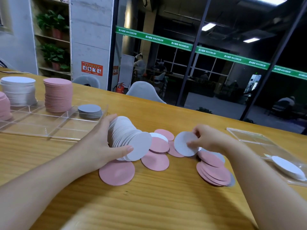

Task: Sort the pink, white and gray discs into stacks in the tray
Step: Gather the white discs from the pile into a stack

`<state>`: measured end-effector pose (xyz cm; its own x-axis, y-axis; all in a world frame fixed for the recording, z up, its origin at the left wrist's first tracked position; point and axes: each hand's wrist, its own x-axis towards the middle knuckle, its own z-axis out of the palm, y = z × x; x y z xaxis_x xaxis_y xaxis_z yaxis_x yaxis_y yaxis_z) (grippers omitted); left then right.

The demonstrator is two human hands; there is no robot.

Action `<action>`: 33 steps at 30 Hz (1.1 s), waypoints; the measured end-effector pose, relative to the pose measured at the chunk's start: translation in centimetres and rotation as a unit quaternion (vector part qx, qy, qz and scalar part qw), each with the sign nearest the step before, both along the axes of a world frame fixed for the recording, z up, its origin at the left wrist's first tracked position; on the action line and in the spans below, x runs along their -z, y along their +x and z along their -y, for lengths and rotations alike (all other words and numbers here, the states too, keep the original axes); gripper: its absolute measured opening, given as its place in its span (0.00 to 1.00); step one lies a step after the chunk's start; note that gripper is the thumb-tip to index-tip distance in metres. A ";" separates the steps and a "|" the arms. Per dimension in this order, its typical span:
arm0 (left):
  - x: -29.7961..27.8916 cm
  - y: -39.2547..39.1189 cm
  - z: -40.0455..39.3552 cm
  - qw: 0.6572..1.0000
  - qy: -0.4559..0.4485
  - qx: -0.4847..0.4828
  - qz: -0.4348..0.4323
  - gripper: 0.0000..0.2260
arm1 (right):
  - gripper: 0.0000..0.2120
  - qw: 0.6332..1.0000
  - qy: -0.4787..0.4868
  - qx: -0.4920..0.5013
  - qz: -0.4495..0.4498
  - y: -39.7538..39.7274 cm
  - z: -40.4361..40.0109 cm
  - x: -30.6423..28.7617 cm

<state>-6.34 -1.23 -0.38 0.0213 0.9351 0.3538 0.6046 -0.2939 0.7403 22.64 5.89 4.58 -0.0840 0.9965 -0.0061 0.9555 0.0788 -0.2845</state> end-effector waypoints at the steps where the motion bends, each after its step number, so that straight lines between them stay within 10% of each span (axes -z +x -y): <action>1: 0.1 -0.1 0.0 1.000 0.000 0.001 0.002 0.44 | 0.09 0.999 0.025 0.027 -0.026 0.3 -0.3 0.1; 19: 0.1 0.1 0.0 1.000 0.001 -0.007 0.002 0.45 | 0.18 0.982 0.055 0.103 -0.148 0.7 -1.9 3.4; 33: 0.0 0.2 0.1 1.000 -0.001 -0.006 0.000 0.43 | 0.01 0.950 -0.018 -0.201 -0.239 -4.0 3.0 -3.3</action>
<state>-6.19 -1.30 -0.36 0.0095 0.9361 0.3516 0.6076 -0.2846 0.7415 18.60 2.94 7.87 -0.4595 0.8831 0.0949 0.6110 0.3919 -0.6878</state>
